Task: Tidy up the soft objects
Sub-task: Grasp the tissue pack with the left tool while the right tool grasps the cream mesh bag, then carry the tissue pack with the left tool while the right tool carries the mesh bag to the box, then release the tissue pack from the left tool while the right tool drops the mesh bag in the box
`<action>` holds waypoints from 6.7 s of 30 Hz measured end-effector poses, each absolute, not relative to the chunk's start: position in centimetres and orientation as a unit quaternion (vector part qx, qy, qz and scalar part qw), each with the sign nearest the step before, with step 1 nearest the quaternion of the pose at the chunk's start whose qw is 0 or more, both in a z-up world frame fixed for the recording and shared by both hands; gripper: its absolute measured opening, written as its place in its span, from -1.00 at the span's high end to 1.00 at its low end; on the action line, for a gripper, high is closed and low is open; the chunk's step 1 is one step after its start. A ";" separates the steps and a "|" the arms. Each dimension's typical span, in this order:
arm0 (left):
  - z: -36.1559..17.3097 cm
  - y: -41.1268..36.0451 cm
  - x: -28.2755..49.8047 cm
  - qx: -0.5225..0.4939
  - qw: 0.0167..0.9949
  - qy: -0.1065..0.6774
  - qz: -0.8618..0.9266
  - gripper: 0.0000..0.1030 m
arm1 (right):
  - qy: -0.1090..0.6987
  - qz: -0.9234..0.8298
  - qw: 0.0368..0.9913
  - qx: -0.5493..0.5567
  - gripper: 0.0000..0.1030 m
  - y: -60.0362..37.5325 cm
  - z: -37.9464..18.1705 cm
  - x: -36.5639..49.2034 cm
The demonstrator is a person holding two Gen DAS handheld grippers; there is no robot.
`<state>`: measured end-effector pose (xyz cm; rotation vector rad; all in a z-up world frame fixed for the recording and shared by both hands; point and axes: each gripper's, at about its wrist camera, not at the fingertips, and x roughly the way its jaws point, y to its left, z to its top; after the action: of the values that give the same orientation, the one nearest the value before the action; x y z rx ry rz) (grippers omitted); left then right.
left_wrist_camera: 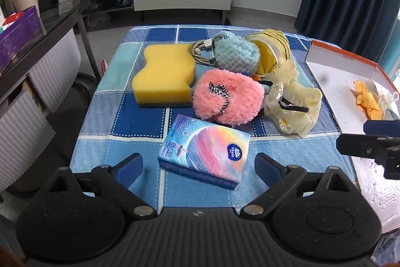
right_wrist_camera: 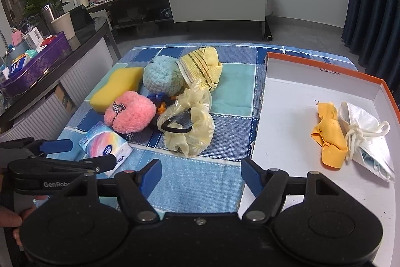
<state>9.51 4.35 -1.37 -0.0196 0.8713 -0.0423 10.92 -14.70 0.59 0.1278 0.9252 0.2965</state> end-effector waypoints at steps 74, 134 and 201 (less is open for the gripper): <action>6.2 -1.0 3.4 -0.061 0.939 0.332 -0.061 -0.53 | 0.332 0.135 0.929 0.092 0.58 -21.1 8.3 3.9; 6.4 -11.8 7.9 -0.021 0.922 0.350 -0.165 -0.53 | 0.316 0.011 0.938 0.145 0.57 -30.2 7.2 2.8; 2.6 -18.2 10.1 -0.005 0.882 0.405 -0.242 -0.67 | 0.328 -0.027 0.932 0.148 -0.40 -33.9 4.9 7.2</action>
<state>10.13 -18.19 2.61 -0.0096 0.8426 -0.5038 7.19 -33.93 4.86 0.3033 0.6717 -0.0560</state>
